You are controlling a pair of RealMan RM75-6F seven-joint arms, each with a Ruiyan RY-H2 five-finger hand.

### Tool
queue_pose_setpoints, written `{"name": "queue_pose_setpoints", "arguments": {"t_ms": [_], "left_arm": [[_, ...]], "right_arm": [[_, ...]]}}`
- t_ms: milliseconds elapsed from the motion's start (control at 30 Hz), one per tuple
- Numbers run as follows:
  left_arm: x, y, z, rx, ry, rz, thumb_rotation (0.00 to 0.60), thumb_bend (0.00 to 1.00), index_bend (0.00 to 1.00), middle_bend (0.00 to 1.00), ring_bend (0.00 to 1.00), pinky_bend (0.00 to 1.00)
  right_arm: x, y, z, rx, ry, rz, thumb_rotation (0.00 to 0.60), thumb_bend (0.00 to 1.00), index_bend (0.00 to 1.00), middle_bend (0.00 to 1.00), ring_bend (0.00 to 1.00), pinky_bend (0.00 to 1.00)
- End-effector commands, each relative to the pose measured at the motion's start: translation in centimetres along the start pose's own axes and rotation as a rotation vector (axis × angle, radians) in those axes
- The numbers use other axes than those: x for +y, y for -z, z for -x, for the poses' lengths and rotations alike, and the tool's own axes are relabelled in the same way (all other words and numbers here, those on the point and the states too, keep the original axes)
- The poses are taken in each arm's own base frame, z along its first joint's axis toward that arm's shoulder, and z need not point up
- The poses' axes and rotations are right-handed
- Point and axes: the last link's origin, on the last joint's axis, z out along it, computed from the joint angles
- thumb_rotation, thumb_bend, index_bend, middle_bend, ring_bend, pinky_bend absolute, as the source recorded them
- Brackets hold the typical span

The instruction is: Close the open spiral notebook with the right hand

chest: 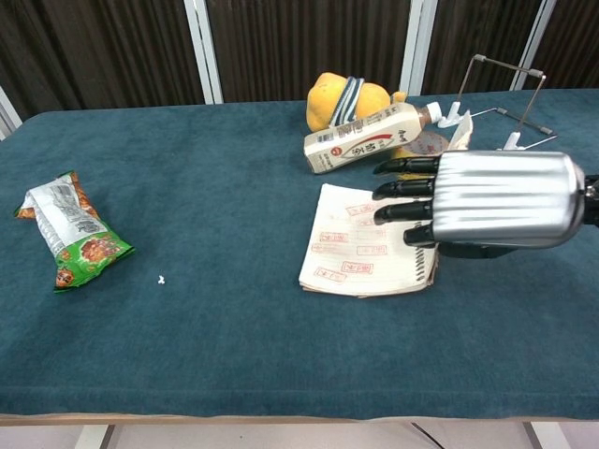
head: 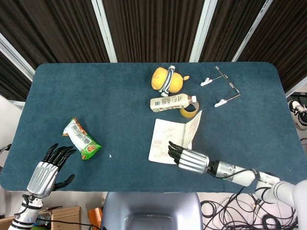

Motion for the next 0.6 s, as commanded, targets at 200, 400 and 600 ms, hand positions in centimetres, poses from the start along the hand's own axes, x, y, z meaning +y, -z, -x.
{"name": "queue_pose_setpoints", "arguments": {"t_ms": [200, 400, 600], "left_arm": [[-0.2, 0.2, 0.1, -0.005, 0.002, -0.009, 0.600, 0.26, 0.20, 0.16, 0.13, 0.09], [-0.3, 0.0, 0.2, -0.012, 0.003, -0.011, 0.600, 0.26, 0.20, 0.16, 0.13, 0.09], [-0.2, 0.0, 0.2, -0.013, 0.005, -0.010, 0.600, 0.26, 0.20, 0.16, 0.13, 0.09]], "right_arm": [[-0.4, -4.5, -0.4, 0.042, 0.043, -0.195, 0.600, 0.41, 0.60, 0.24, 0.12, 0.02], [0.0, -7.3, -0.6, 0.089, 0.070, -0.268, 0.600, 0.32, 0.42, 0.20, 0.03, 0.00], [-0.3, -9.6, -1.2, 0.148, 0.013, -0.235, 0.600, 0.11, 0.00, 0.00, 0.00, 0.00]]}}
